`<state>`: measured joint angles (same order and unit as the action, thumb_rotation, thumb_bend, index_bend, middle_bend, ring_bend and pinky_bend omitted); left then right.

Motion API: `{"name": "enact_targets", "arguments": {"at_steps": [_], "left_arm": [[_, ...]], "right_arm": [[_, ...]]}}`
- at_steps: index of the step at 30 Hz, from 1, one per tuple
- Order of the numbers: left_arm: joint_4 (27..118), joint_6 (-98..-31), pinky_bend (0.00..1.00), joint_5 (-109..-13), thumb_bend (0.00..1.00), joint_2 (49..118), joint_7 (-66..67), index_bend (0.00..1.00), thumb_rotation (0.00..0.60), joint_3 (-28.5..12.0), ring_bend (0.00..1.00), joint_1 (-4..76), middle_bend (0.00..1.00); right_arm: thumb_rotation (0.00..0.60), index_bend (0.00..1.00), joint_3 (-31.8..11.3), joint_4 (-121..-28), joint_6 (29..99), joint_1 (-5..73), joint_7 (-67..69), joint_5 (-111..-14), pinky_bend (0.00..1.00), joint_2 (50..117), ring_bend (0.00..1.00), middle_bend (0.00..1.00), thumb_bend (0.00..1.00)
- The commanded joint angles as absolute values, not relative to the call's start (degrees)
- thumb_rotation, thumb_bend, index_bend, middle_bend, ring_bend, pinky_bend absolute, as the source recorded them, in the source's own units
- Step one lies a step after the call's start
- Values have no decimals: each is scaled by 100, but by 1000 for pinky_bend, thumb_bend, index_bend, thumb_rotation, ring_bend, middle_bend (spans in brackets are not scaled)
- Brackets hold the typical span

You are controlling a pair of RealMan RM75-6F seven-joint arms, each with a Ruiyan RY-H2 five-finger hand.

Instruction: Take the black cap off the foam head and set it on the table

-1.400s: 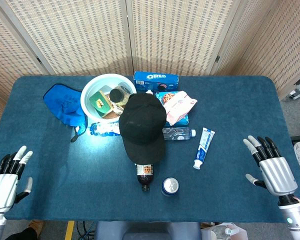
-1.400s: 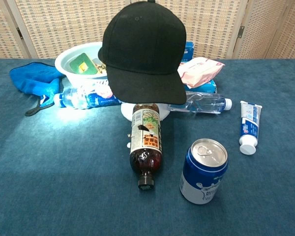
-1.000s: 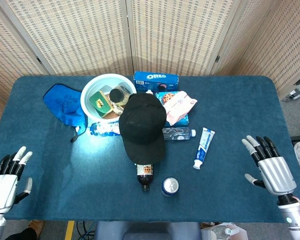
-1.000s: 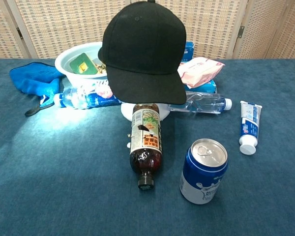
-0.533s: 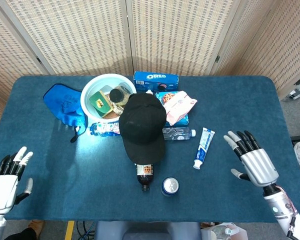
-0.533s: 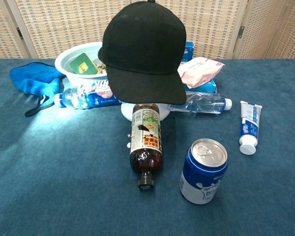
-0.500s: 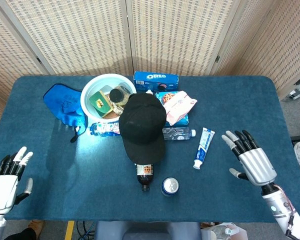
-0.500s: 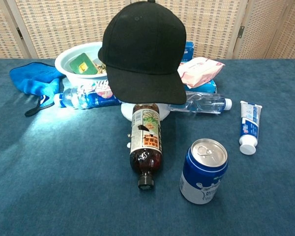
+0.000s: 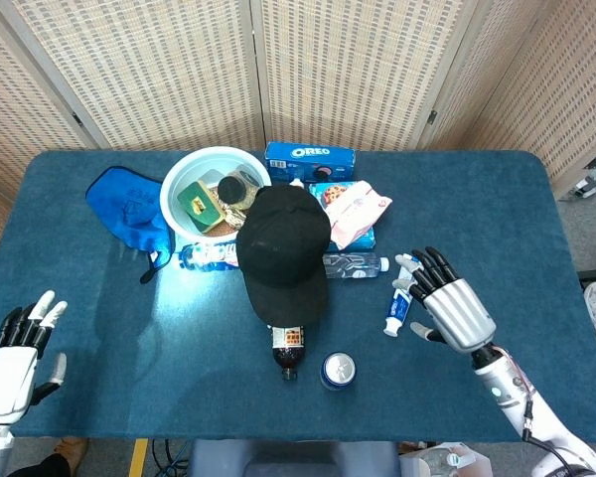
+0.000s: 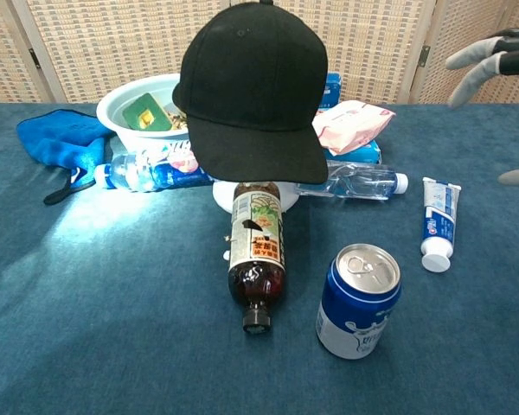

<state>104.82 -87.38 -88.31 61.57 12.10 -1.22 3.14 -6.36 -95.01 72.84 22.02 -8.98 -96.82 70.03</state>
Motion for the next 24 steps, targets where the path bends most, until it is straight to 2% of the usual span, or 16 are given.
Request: {"name": "enact_targets", "arguments": {"at_steps": [1,4,14,24], "left_arm": [[10497,-8730,0,-8823,485,6146,1221,79,600,-126,0,319,0],[10518,-8719,0,-8828,485,6133,1235,79,600,-124,0,326,0],[10596,-8701,0,-8834,485,6088,1287,79,600,-122,0,339,0],[10670,-8664,0,-8826,485,6053,1351,79,600,-132,0,370,0]], "right_arm": [[600,325,-680,-9310,7356,2329,-951,-9808,0,7246,0,121,0],[600,318,-673,-9127,7350,2432,-965,-9875,0,7452,0,109,0],[600,125,-665,-8842,7321,2717,-975,-9998,0,7859,0,71,0],[600,78,-676,-8503,7372,3013,-1152,-10220,0,8271,0,28,0]]}}
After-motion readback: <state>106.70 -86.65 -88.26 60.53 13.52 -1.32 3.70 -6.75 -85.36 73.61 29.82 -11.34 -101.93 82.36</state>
